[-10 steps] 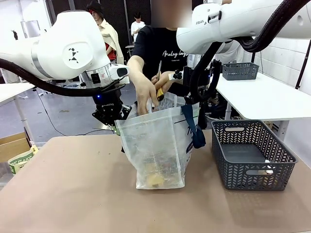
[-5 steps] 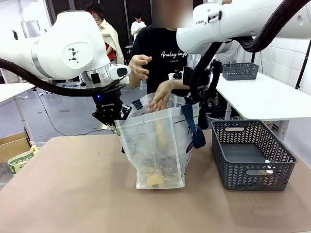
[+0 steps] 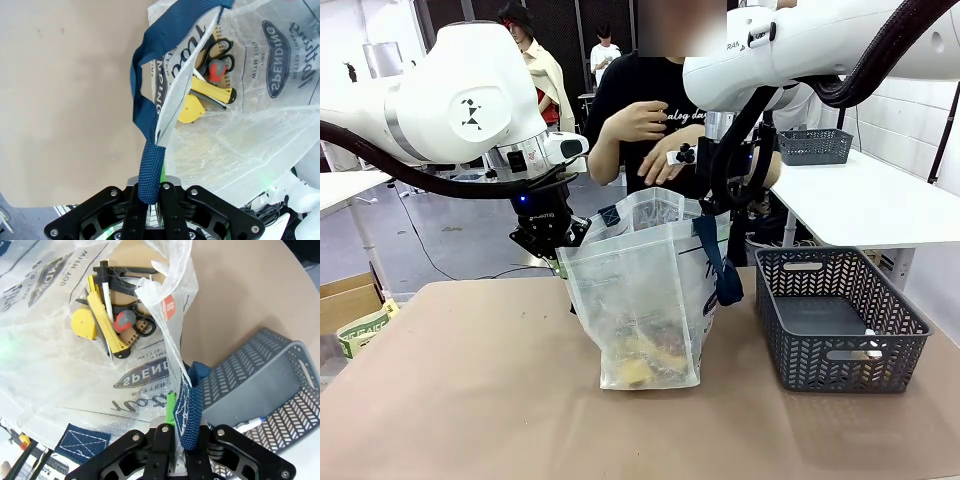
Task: Transfer purchased items from the store into the shopping bag.
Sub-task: Move the Reusable shopping bag to the right side of the table.
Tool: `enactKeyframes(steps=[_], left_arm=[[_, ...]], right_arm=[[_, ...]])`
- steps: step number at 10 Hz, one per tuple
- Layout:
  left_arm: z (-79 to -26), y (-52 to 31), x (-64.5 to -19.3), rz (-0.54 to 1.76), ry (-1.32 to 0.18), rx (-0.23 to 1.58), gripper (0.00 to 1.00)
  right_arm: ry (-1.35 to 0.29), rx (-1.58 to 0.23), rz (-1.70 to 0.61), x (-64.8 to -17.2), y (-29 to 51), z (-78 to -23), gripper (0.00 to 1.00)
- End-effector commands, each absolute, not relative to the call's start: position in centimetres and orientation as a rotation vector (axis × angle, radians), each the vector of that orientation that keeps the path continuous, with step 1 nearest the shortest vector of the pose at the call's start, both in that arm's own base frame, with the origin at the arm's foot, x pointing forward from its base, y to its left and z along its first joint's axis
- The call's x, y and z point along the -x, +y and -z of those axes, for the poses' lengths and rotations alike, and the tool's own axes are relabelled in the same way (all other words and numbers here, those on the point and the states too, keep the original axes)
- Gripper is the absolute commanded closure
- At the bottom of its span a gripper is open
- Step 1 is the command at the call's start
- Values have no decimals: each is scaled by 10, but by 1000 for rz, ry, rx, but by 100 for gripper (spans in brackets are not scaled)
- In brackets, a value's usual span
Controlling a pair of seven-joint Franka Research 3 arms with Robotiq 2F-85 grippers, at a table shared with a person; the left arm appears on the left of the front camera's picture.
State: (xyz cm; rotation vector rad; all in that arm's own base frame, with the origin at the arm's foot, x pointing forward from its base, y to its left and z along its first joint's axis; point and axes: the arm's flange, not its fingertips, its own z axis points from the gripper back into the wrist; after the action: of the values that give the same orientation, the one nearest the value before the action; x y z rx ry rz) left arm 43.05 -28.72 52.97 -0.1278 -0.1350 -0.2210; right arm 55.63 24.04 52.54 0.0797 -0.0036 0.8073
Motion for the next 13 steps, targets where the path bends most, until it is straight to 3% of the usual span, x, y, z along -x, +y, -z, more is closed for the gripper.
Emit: enactKeyframes(steps=[1, 13], left_arm=[[-530, -286, -431, 220, -136, 126, 100], [-530, -286, -431, 220, -136, 126, 100]], right_arm=[[-1, -75, -790, -557, 237, -524, 100], [-1, -75, -790, -557, 237, -524, 100]])
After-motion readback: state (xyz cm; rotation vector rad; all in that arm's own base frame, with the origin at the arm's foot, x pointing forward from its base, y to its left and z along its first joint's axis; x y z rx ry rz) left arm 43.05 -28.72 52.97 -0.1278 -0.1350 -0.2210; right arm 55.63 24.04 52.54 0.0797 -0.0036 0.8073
